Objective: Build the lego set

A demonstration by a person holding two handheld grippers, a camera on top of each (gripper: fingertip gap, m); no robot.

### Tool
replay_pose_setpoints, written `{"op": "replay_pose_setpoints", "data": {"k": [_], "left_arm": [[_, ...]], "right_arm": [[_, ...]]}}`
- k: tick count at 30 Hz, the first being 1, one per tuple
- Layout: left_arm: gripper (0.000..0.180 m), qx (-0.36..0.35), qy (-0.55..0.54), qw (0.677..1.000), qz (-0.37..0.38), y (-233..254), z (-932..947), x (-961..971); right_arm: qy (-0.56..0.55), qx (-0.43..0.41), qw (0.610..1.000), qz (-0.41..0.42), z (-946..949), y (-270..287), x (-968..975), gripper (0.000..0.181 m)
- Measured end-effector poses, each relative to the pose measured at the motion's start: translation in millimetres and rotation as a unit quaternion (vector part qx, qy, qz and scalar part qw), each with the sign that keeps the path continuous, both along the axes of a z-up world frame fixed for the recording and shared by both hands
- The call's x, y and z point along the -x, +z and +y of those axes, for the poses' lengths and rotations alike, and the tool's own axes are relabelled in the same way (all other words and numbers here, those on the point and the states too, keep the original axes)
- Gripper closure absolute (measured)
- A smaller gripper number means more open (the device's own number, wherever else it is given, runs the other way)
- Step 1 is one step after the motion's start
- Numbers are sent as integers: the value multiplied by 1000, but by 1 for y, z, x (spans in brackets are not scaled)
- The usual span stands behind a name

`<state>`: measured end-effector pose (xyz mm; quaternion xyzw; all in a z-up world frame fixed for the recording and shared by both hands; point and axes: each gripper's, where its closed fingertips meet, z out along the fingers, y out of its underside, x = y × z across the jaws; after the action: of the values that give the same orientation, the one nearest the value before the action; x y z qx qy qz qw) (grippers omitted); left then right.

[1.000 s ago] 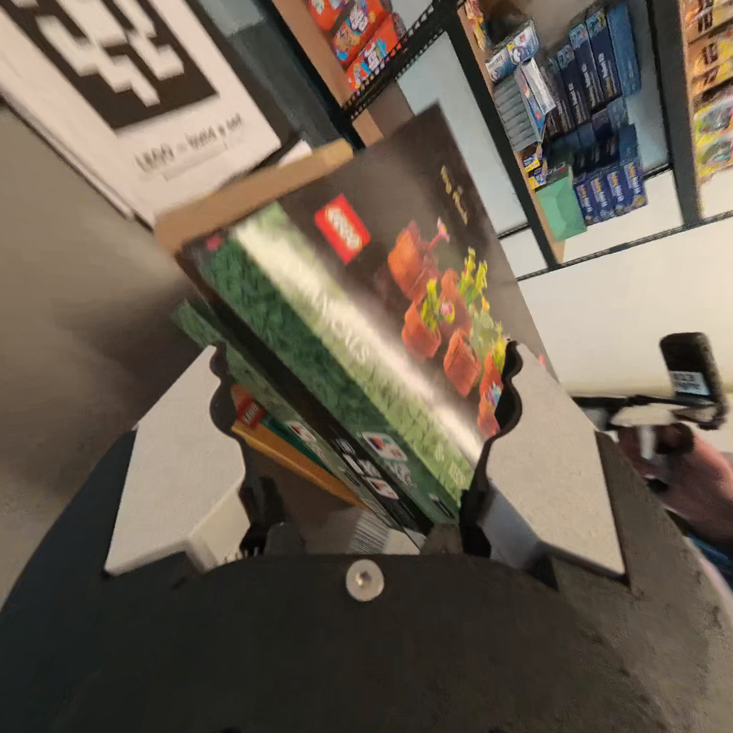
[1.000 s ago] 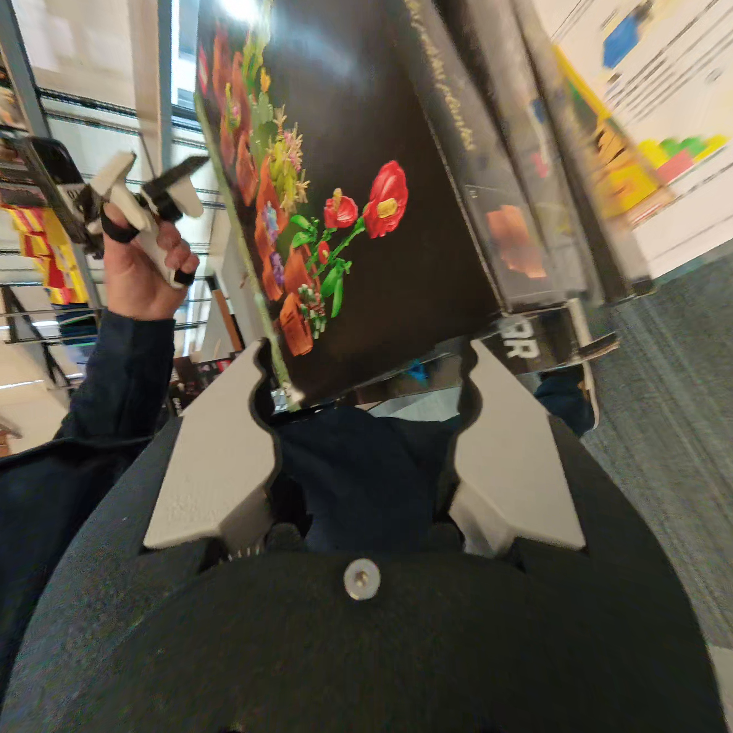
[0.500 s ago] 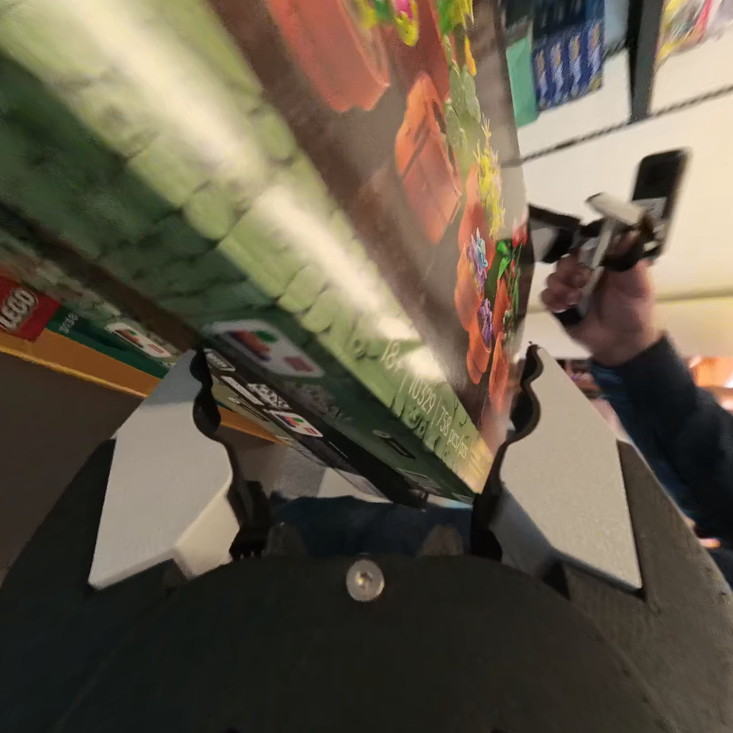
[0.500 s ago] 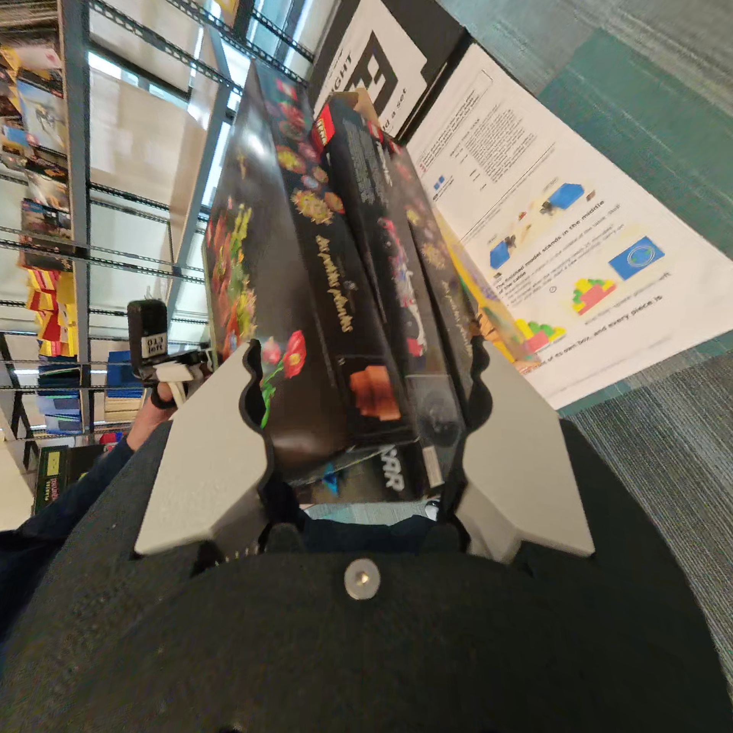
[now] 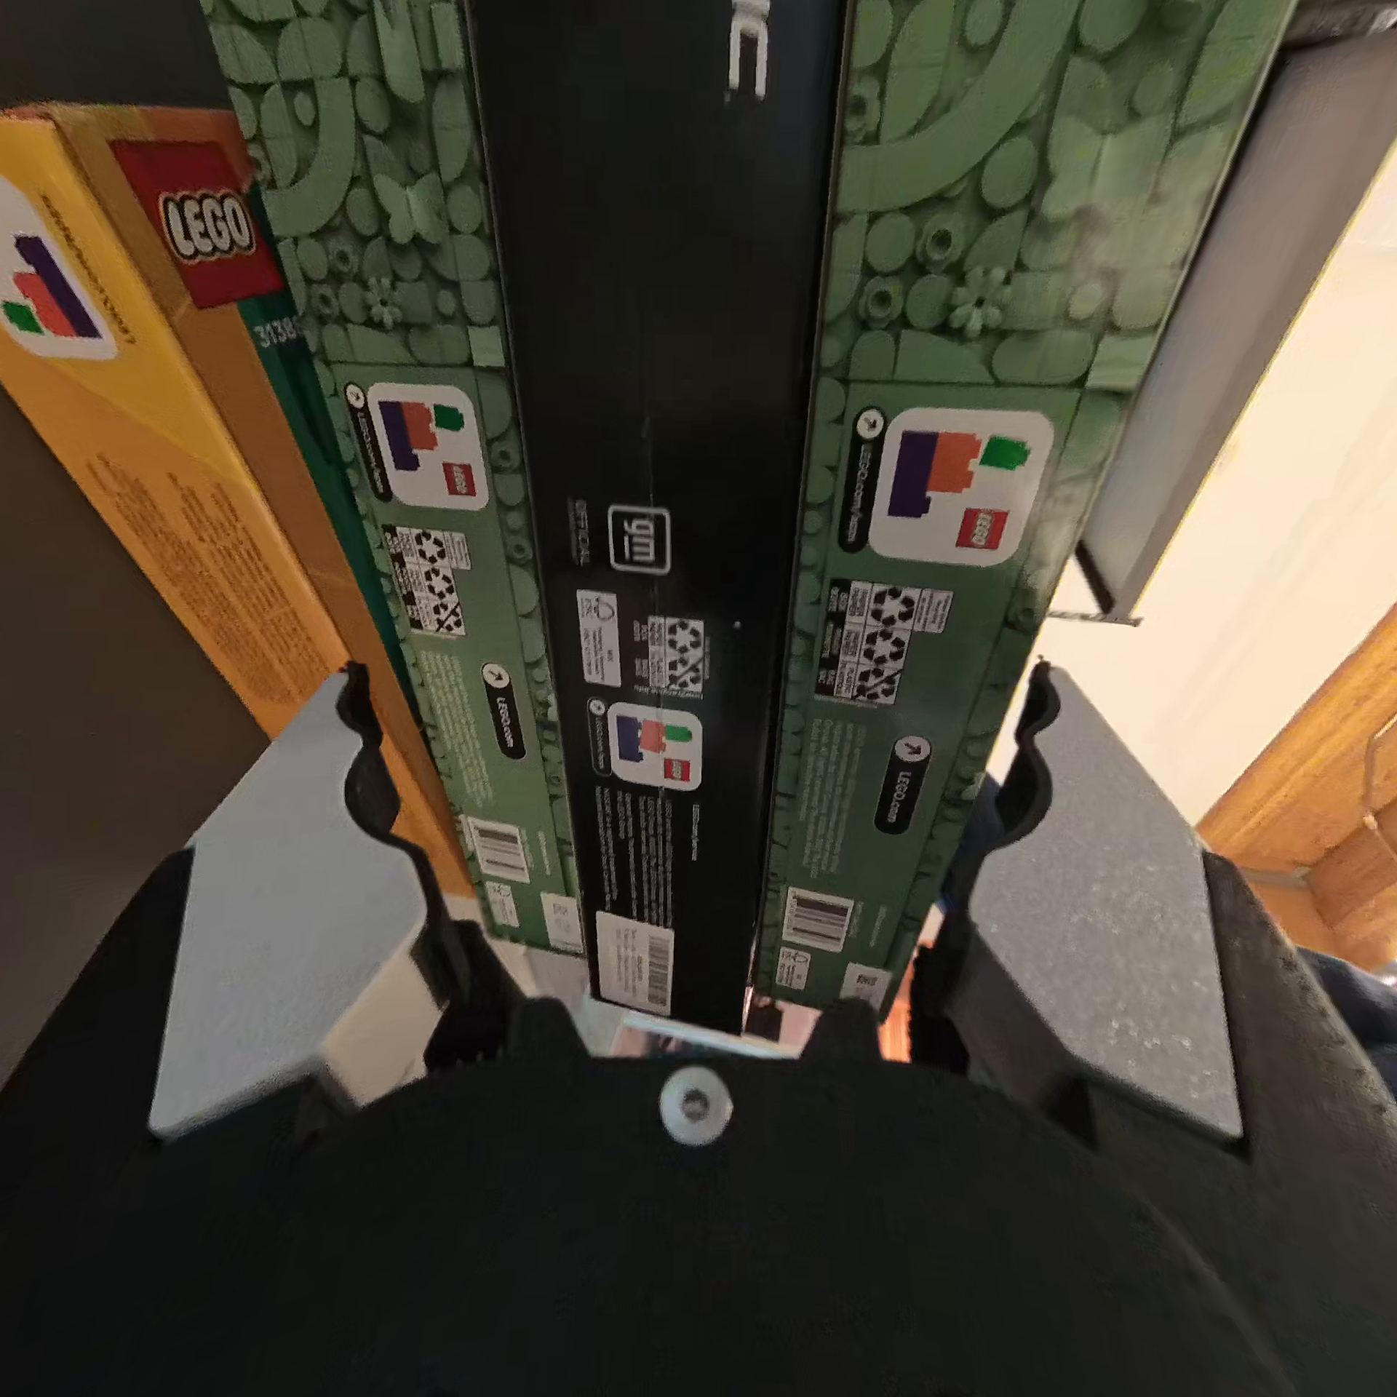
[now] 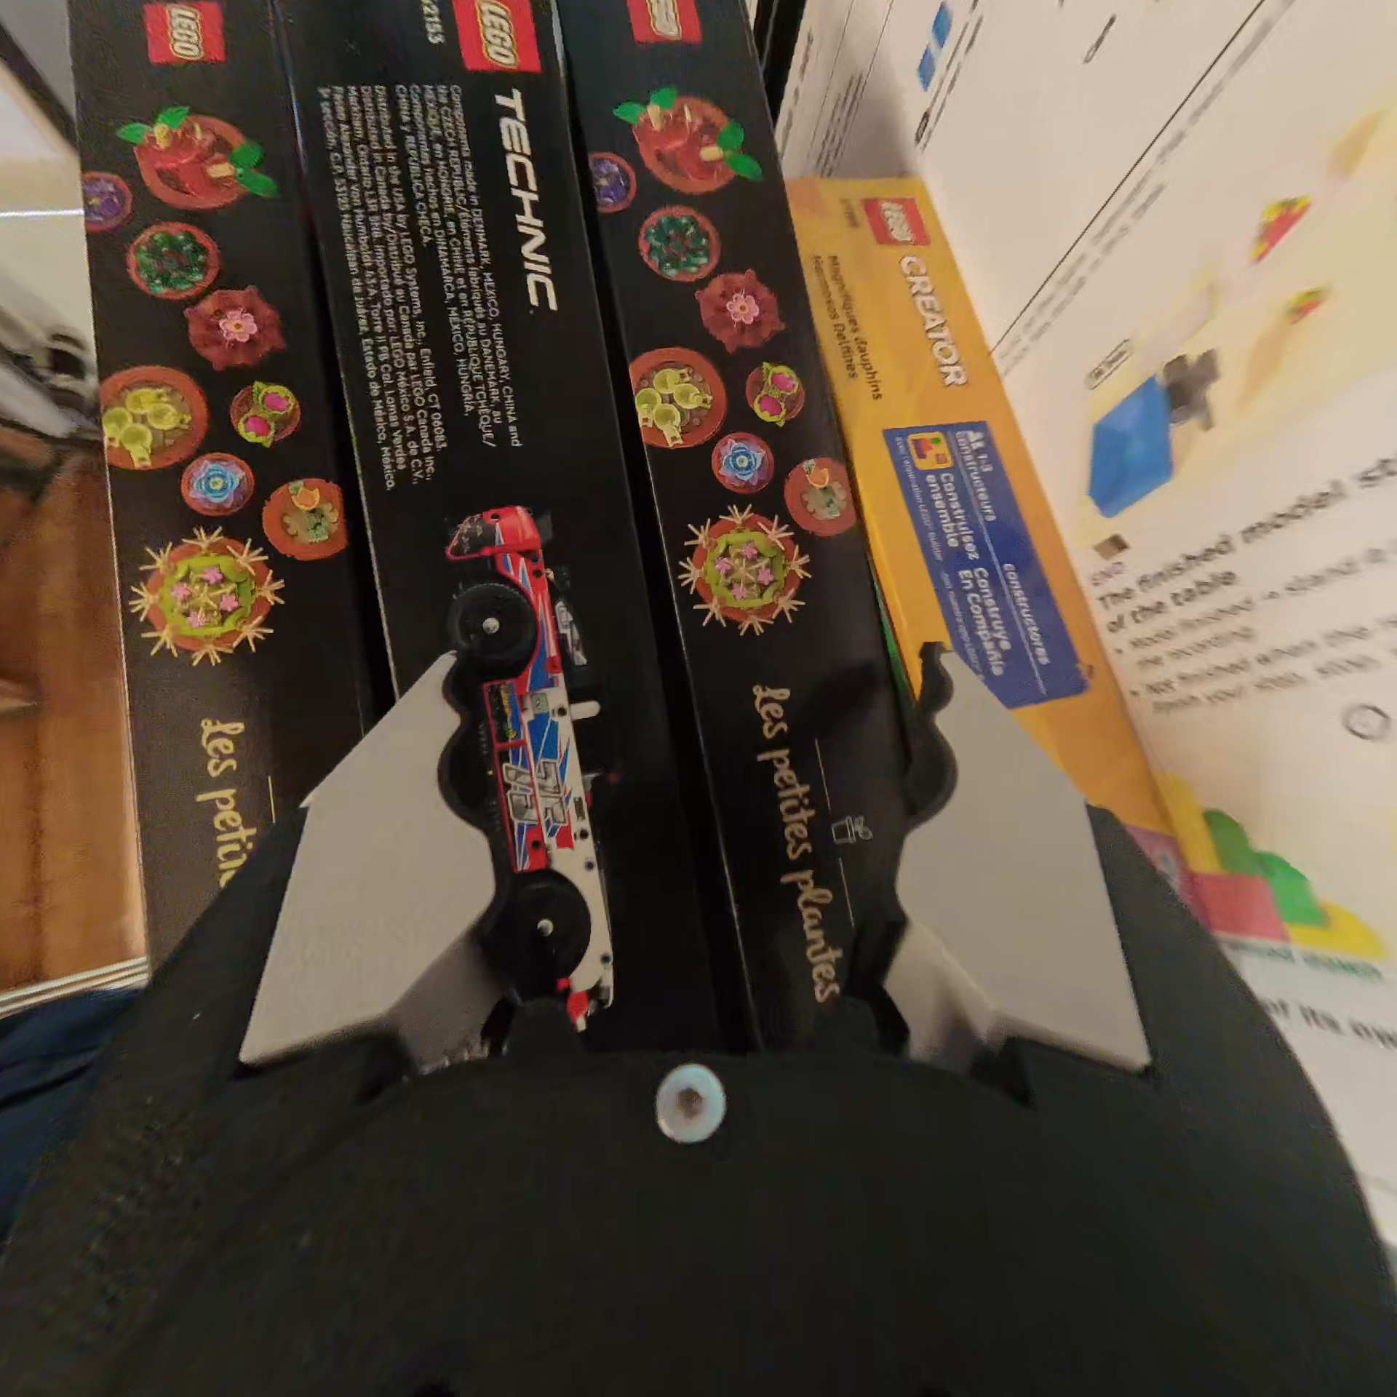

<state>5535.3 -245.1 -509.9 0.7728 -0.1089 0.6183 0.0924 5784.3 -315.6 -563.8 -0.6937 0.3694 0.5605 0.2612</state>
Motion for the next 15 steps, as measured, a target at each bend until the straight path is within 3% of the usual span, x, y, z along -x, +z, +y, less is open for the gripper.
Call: {"op": "replay_pose_setpoints", "data": {"k": [4,8,15], "left_arm": [[23,20,60,997,-42,3,26,12],[22,34,65,997,-26,-19,27,28],[22,78,16,996,-34,-38,-9,3]], "right_arm": [[-12,-4,1000,24,8,-13,2,59],[-18,-3,999,27,9,-24,1,60],[-18,-5,1000,25,11,-24,2,59]]}}
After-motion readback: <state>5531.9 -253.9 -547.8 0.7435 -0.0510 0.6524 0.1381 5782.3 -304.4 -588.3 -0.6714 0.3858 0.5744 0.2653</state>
